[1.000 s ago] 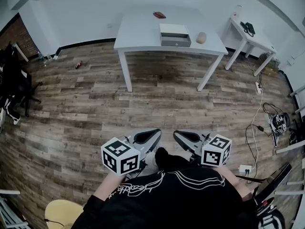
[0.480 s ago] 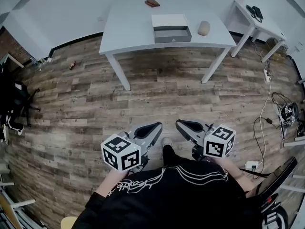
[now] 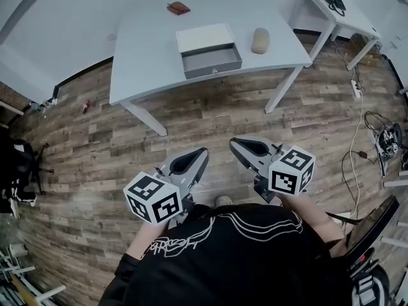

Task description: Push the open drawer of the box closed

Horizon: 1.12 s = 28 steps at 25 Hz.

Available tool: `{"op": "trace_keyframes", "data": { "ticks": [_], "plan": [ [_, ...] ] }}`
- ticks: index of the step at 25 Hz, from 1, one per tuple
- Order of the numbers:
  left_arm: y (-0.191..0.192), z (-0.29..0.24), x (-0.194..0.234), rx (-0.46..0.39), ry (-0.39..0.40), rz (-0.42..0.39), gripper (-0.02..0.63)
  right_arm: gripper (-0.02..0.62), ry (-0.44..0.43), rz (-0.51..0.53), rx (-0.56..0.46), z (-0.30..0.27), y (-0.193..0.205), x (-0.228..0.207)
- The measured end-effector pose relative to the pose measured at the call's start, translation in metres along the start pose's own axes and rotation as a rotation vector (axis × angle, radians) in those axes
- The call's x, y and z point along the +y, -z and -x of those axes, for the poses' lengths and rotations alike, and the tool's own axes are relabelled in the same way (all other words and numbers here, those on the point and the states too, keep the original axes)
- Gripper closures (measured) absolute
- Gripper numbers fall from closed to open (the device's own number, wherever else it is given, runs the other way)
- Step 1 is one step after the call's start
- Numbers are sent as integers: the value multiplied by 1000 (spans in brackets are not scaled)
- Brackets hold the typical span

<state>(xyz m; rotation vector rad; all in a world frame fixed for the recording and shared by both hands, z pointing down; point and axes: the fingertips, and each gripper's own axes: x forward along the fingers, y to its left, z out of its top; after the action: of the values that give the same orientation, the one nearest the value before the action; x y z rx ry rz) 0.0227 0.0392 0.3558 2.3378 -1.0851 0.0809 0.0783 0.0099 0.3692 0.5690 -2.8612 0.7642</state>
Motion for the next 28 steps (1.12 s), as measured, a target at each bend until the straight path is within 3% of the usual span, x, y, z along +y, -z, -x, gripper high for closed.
{"op": "trace_keyframes", "data": {
  "ticks": [10, 20, 28],
  "plan": [
    [-26, -26, 72, 26, 0, 21, 600, 586, 94, 22, 21, -46, -22, -55],
    [-63, -77, 158, 116, 84, 32, 600, 586, 205, 41, 3, -117, -66, -120],
    [-86, -99, 205, 155, 108, 33, 600, 586, 304, 31, 1, -154, -70, -173]
  ]
}}
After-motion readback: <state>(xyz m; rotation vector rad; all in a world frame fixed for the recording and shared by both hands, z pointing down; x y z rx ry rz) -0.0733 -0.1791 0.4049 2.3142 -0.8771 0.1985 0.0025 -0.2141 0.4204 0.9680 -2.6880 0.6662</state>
